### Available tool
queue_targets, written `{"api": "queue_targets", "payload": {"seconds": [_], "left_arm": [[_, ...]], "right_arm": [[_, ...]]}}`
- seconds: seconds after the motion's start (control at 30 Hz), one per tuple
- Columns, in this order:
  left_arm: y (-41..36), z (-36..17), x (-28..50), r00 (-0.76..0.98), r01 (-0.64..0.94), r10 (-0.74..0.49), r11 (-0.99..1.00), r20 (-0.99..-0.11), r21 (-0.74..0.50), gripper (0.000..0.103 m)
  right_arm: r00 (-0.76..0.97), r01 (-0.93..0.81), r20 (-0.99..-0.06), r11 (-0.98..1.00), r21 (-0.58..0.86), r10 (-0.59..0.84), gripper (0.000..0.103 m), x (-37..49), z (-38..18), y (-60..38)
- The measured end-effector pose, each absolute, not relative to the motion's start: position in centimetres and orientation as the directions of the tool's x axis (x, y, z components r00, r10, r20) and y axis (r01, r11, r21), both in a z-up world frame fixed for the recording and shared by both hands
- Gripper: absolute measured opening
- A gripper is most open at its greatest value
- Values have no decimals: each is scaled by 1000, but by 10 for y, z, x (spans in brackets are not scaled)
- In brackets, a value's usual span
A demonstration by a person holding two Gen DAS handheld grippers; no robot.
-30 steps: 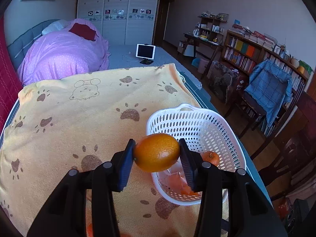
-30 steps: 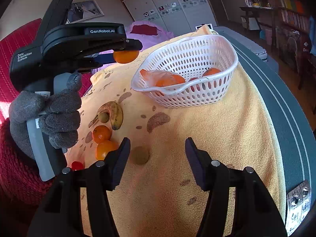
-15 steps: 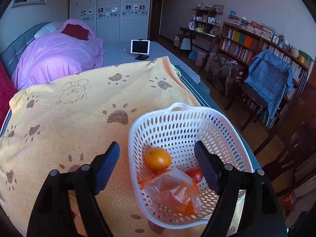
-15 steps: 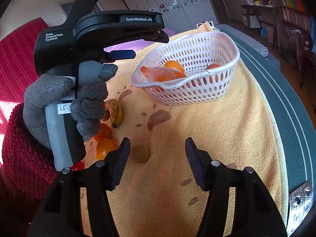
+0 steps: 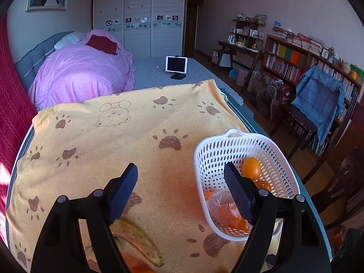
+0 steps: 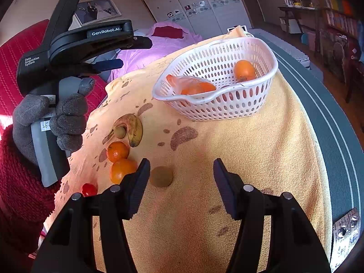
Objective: Organize fruits
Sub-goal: 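Move the left tool toward the banana and kiwi, then grasp the brown kiwi beside the banana with the left tool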
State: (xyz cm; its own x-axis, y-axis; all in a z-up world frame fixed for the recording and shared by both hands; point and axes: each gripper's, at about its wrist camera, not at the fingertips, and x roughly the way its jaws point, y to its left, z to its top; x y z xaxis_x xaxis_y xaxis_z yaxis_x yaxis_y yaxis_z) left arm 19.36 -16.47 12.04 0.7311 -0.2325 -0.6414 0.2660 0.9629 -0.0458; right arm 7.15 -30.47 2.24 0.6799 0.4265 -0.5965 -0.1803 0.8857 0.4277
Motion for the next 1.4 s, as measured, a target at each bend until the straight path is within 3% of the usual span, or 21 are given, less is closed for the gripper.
{"api": "queue_targets", "payload": {"seconds": [0.23,0.37,0.93,1.4], "left_arm": [[-114,130,184,755,184,-165,982,-634,-36,79],[-89,127,179,749,135,-141,989,-647,-59,86],[-37,60,167,651,13,-47,999,-758,-52,86],[-40,27,166,595,6,-53,998,-802,-62,87]], "right_arm": [[681,-183,-596,887,424,425,59,71,23,-304],[682,-182,-597,889,420,422,59,72,24,-303],[683,-182,-598,891,416,419,59,71,23,-303],[684,-182,-598,891,416,419,60,71,23,-303]]}}
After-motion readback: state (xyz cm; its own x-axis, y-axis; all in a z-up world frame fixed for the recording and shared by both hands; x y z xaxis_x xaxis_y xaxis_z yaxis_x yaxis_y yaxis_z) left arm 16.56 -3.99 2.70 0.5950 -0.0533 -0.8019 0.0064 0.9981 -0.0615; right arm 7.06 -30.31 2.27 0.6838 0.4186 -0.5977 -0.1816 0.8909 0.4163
